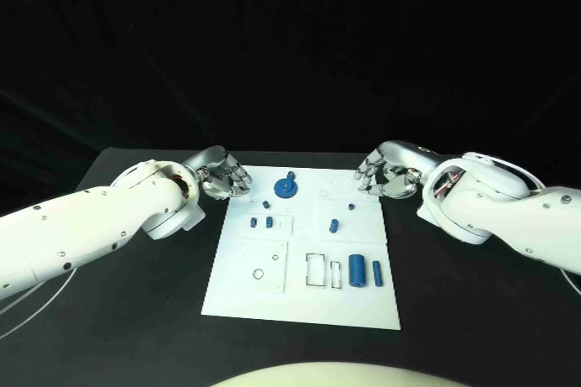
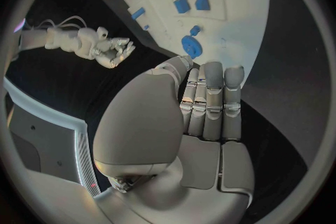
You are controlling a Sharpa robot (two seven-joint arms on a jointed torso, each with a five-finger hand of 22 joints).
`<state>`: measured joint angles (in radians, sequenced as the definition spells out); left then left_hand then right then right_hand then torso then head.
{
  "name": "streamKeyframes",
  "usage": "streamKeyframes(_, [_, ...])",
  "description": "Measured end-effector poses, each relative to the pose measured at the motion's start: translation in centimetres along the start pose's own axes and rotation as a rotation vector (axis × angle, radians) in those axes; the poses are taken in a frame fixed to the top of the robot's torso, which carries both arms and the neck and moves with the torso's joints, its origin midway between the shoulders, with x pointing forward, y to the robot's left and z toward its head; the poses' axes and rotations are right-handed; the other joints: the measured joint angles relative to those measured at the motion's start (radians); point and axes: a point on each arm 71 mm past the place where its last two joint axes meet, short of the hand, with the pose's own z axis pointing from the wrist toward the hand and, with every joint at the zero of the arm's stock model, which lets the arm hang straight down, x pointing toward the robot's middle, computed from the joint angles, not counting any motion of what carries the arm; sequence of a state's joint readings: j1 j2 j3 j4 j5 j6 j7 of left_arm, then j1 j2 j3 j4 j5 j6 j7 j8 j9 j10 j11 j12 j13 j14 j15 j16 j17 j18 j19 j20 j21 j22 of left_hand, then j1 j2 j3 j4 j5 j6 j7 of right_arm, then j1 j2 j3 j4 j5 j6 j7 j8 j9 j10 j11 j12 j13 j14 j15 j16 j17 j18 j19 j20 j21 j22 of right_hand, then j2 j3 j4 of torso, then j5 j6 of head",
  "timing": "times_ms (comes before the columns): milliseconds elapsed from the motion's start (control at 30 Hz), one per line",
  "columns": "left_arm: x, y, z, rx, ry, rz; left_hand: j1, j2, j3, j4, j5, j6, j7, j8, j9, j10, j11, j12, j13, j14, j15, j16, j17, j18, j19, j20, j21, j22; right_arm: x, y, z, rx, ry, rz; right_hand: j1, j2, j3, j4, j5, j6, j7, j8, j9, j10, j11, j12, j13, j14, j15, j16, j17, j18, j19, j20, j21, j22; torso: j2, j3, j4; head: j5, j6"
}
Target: Assemble the parts on the task board
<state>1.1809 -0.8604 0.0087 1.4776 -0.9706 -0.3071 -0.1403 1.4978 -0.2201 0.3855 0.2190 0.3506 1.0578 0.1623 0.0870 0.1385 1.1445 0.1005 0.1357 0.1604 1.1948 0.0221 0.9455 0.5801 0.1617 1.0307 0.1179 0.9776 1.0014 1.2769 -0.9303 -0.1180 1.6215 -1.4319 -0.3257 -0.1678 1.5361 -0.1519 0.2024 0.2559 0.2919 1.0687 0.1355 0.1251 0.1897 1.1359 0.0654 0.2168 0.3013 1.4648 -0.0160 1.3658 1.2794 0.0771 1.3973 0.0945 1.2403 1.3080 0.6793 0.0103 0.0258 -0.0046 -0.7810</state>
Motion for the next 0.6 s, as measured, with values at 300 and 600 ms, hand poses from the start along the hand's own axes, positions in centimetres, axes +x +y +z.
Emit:
streamKeyframes(300, [-0.9,0.5,-1.6,0.006,-0.031,-0.492,-0.013,0.013,-0.013,-0.007,0.000,0.007,0.000,0.012,-0.004,0.018,-0.007,0.042,0.012,-0.004,0.001,-0.024,-0.034,0.001,-0.019,0.000,-0.064,-0.056,2.1,0.6,0.4,-0.004,0.041,-0.198,-0.005,-0.019,0.016,0.002,-0.004,0.004,0.004,-0.018,-0.007,0.006,0.006,-0.040,-0.049,0.000,0.007,0.000,0.000,0.000,0.004,0.003,0.006,0.000,0.002,-0.0021,0.0017,-0.036,0.005])
streamKeyframes(600, [-0.8,0.0,-2.3,0.023,-0.036,-0.744,-0.017,0.017,-0.016,-0.009,0.000,0.011,-0.003,0.012,-0.006,0.018,-0.007,0.050,0.014,-0.004,0.001,-0.028,-0.038,0.001,-0.019,0.000,-0.074,-0.065,3.5,1.6,1.3,-0.015,0.057,-0.280,-0.005,-0.019,0.030,0.002,-0.004,0.007,0.007,-0.027,-0.009,0.010,0.010,-0.051,-0.067,0.000,0.007,0.012,0.012,0.000,0.018,0.003,0.029,0.000,0.002,-0.0023,0.0006,-0.042,0.006])
